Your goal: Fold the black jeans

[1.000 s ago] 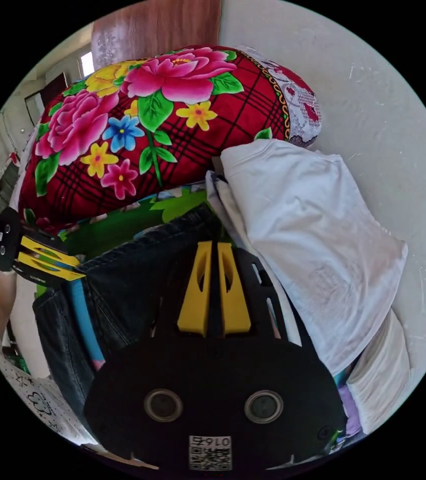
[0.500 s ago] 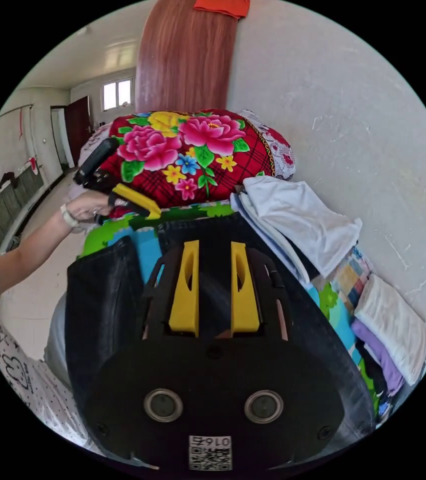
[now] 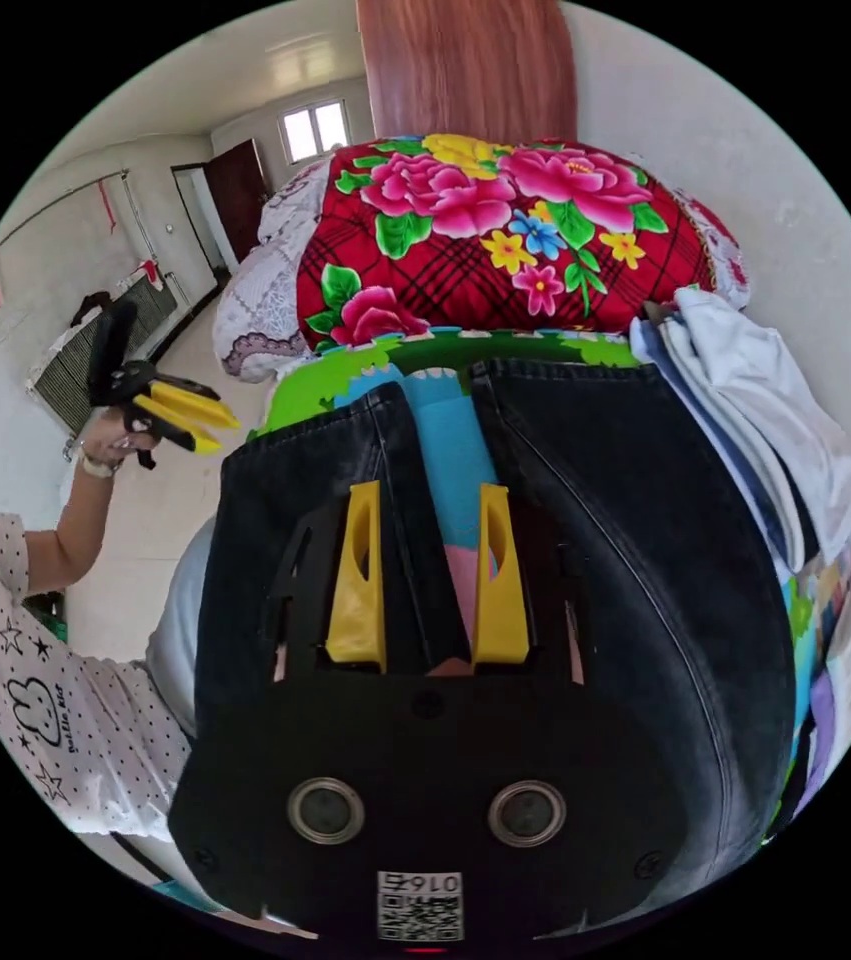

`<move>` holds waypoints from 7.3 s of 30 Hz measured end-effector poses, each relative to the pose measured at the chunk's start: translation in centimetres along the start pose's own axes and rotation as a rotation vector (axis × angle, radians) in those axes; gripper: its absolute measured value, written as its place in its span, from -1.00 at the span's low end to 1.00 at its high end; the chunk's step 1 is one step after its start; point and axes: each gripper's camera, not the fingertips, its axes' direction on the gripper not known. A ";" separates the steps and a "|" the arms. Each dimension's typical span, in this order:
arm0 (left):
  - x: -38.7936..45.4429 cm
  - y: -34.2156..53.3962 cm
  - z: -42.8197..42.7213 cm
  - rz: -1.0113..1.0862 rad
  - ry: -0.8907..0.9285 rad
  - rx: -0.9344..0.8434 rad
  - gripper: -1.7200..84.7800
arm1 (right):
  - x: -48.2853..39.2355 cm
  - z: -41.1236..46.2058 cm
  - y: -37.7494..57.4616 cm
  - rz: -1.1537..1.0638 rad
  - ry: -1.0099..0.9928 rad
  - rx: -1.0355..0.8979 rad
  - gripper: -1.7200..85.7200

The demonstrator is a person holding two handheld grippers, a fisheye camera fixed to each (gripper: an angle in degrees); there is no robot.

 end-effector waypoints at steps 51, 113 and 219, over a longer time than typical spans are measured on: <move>51.5 -31.8 -11.5 0.905 0.233 -0.171 -0.82 | -12.1 -56.7 89.4 1.092 0.993 0.209 -0.68; 20.4 7.5 -13.1 -0.408 0.196 0.377 -0.80 | -33.9 -63.9 110.1 1.117 0.999 0.316 -0.78; 7.8 -37.6 35.8 -0.212 0.214 0.116 -0.76 | -0.1 -74.7 107.9 1.206 0.786 0.442 -0.75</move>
